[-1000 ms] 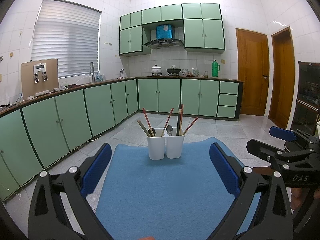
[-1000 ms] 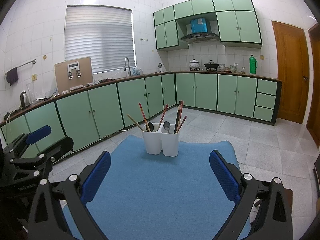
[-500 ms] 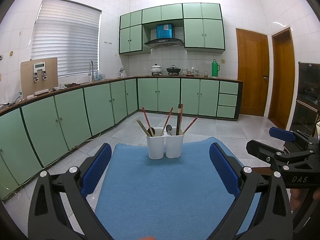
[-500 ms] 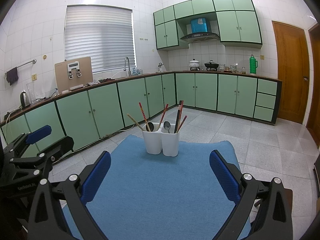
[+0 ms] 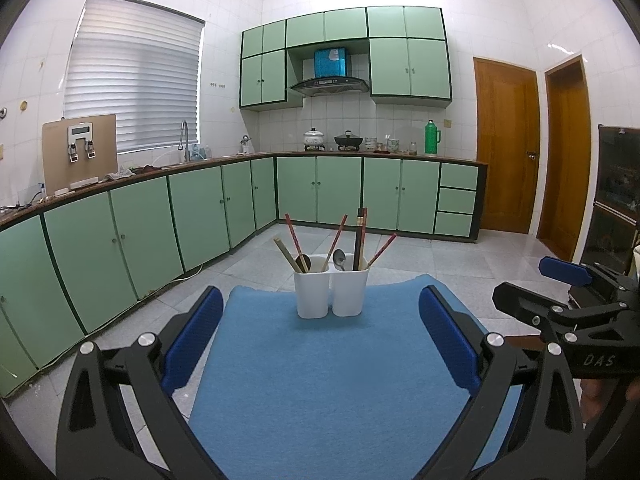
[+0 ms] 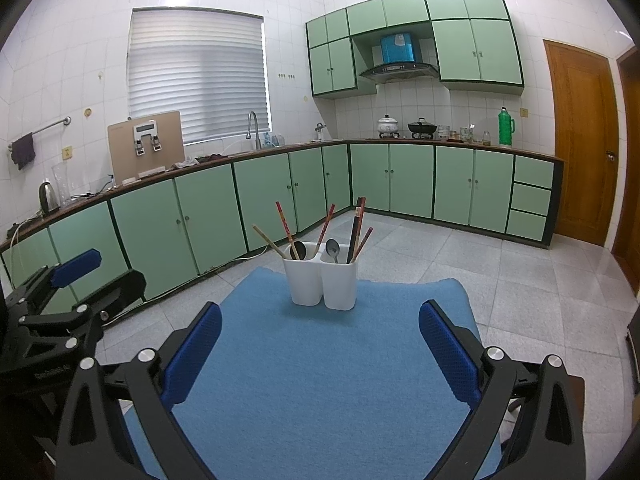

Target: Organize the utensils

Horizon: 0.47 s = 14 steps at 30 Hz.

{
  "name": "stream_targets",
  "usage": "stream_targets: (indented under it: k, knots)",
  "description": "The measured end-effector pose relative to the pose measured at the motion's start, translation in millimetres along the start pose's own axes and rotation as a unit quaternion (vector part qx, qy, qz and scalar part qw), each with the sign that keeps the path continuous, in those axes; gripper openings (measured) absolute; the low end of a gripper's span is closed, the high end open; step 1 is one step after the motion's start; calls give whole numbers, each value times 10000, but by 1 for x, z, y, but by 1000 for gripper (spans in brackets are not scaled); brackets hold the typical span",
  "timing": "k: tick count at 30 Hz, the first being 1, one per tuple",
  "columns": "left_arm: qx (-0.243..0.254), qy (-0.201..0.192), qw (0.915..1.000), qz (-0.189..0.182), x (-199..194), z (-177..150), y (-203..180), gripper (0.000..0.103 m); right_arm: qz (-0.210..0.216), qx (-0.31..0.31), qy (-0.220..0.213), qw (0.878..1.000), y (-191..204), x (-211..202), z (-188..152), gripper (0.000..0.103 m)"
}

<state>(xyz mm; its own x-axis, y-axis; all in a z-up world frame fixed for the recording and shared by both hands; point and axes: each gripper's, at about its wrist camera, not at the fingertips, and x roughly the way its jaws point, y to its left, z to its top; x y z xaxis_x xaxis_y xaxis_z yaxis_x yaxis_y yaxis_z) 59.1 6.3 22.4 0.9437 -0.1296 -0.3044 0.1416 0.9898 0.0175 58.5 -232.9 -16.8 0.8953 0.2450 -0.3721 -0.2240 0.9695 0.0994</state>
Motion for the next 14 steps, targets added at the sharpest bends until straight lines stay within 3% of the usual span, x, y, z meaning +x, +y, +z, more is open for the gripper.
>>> stream_targets:
  k: [14]
  knots:
    - [-49,53,10000,9,2,3,-2,95,7,8,27,10000,0,0,2,97]
